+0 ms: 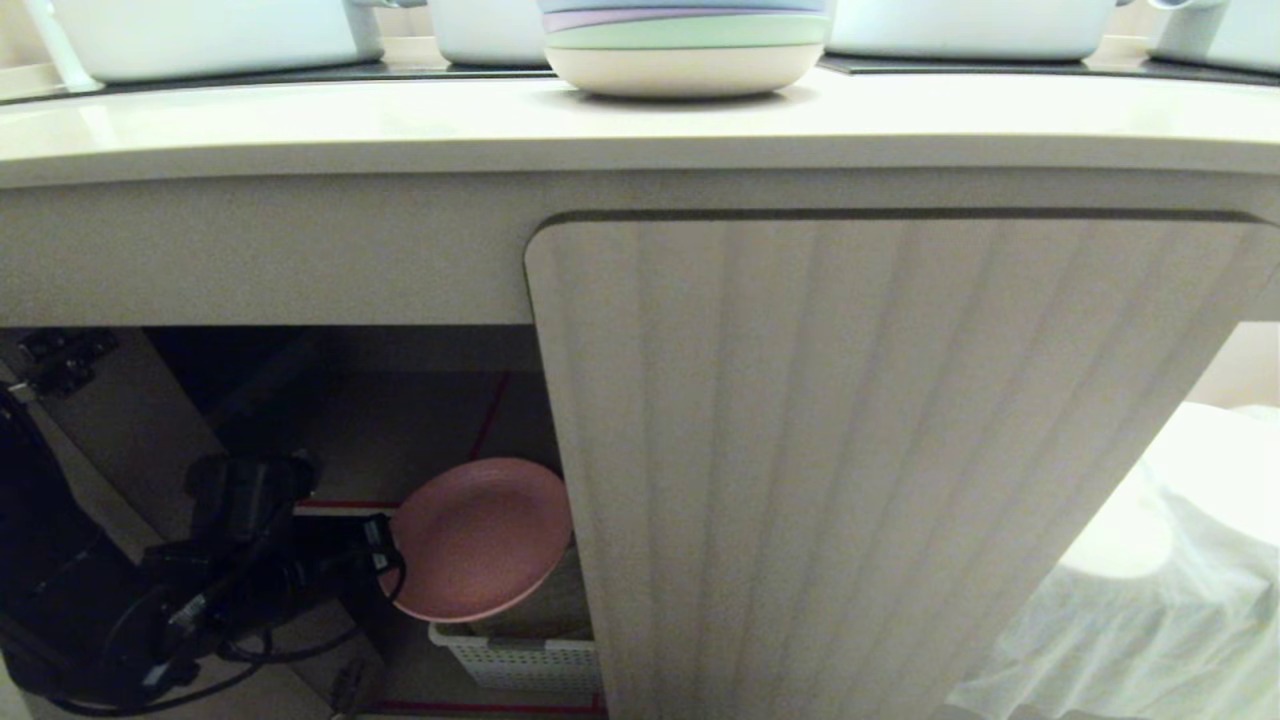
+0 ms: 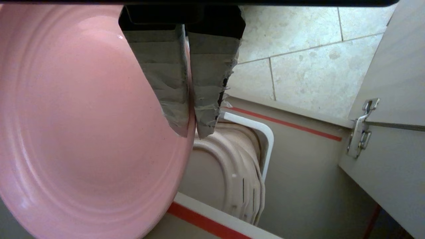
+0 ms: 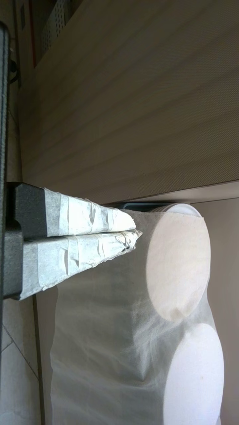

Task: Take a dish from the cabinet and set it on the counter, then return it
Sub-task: Take the plate from the cabinet

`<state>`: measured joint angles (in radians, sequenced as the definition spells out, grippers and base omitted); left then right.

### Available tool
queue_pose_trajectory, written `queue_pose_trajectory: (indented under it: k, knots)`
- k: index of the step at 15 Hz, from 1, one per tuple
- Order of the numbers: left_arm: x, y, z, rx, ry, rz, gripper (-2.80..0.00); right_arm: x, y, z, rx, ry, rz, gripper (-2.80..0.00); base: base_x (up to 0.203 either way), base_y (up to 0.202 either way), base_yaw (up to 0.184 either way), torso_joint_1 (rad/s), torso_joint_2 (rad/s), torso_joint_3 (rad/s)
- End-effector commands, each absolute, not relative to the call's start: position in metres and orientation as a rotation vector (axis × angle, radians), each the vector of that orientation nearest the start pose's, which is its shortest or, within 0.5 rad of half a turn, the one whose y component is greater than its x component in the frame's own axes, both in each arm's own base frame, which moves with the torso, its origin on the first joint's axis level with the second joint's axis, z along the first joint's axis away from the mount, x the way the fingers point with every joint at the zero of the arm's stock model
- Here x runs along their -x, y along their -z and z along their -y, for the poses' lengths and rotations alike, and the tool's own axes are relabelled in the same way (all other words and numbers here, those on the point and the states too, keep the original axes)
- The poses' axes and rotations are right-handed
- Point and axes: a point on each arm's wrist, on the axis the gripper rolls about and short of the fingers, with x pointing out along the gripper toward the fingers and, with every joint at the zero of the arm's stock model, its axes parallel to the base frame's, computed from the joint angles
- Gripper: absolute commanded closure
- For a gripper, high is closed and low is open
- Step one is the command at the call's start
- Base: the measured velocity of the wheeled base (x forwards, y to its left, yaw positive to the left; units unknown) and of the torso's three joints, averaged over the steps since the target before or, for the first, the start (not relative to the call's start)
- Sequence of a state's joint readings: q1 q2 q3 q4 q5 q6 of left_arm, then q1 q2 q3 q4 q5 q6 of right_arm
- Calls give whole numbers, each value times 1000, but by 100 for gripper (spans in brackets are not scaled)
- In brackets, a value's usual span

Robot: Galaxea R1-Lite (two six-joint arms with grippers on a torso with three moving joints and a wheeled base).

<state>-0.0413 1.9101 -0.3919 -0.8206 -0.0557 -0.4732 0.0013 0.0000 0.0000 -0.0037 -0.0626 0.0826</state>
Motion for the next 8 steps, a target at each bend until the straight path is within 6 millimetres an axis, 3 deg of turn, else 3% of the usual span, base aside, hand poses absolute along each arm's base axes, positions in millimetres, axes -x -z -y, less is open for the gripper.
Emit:
queue_pose_trajectory:
  k: [1,8]
  knots:
    - [-261,-47,12,464,-74,-704,0,23,-76,1,-83,61,7,0,0,0,0,0,0,0]
    - [-260,-49,12,518,-85,-701,0,23,-76,1,-83,61,7,0,0,0,0,0,0,0]
